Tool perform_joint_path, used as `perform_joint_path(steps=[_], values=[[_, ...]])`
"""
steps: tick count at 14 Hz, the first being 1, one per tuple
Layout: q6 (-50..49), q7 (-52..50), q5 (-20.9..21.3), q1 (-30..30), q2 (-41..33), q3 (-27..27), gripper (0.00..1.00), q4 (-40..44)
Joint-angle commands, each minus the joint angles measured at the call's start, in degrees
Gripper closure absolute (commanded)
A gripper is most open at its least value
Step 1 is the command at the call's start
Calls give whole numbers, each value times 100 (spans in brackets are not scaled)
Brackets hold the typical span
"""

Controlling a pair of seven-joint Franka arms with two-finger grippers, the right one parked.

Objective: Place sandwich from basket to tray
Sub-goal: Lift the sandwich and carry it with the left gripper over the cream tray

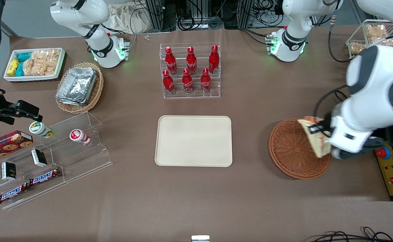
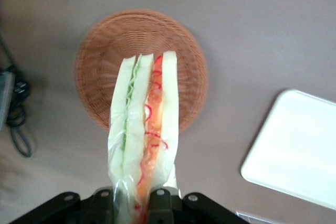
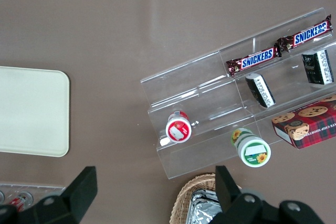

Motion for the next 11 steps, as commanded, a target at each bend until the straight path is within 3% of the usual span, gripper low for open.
perform_joint_path(steps=[1,4,11], values=[[-95,-5,19,-261,349,-465,100,51],[150,-460,38,-956,894,-457,100,60],[1618,-717,46,-1388,1589,-448,100,-273]])
